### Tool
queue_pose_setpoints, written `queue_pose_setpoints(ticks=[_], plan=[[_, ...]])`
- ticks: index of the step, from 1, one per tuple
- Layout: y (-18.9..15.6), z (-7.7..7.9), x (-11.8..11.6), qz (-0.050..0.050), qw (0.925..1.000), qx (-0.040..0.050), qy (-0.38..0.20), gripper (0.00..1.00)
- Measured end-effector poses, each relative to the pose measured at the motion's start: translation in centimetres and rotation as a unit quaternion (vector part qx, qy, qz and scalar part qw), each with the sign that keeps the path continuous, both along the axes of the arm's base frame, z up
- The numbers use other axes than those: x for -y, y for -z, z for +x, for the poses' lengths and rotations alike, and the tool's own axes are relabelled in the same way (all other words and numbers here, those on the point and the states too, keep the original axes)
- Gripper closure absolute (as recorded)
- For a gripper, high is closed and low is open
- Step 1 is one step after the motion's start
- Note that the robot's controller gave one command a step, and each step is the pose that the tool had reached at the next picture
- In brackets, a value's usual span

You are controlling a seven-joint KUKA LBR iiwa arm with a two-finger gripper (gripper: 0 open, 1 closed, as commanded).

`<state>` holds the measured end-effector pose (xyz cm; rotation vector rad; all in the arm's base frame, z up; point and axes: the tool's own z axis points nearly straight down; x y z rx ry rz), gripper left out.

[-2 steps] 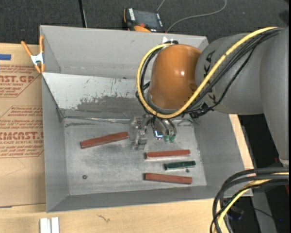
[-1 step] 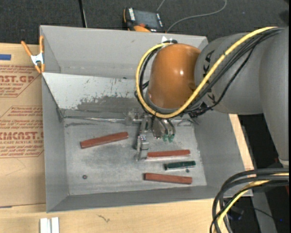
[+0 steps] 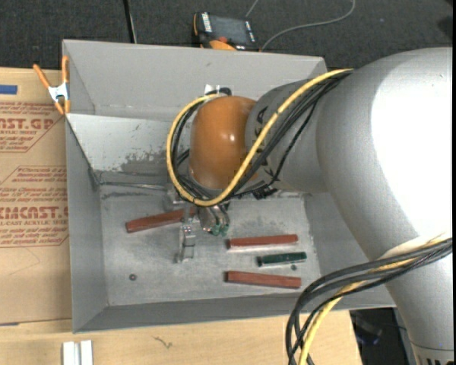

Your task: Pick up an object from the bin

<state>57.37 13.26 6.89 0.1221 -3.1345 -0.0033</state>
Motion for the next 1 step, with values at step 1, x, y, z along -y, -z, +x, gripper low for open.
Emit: queue_pose_setpoints(ticks=[1], plan=[[-0.55, 0.21, 0.17, 0.000, 1.0000, 0.0031, 0.002, 1.00]])
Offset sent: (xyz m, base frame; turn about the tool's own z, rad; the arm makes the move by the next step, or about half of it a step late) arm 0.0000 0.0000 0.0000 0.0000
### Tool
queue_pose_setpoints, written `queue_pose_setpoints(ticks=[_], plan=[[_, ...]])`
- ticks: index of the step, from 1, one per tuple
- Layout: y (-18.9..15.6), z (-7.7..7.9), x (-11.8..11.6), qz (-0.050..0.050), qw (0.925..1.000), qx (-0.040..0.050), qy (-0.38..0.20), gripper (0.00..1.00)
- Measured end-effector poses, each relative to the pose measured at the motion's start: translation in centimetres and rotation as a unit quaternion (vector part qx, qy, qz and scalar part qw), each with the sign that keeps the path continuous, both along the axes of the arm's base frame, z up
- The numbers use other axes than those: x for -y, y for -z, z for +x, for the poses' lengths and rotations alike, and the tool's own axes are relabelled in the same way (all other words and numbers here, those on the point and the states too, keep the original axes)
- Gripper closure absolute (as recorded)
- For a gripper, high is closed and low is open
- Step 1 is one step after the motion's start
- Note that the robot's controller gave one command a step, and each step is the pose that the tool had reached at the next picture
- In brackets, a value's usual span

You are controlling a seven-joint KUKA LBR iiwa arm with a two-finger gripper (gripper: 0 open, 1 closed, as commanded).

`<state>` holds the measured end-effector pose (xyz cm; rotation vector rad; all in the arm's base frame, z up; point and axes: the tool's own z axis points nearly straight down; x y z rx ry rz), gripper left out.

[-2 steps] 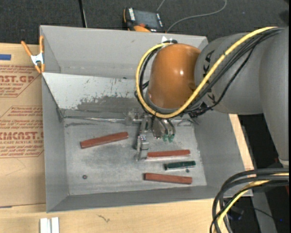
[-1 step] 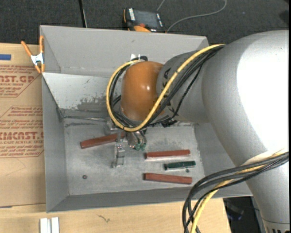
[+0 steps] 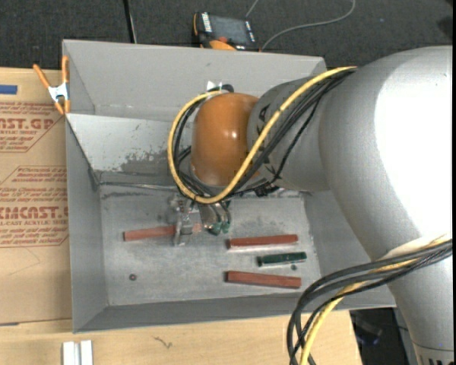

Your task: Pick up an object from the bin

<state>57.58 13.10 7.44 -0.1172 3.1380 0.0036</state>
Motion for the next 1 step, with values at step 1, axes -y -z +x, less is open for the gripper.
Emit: queue_pose_setpoints(ticks=[1], plan=[[-12.83, -2.53, 2.15, -0.001, 0.9971, 0.0037, -0.076, 1.00]])
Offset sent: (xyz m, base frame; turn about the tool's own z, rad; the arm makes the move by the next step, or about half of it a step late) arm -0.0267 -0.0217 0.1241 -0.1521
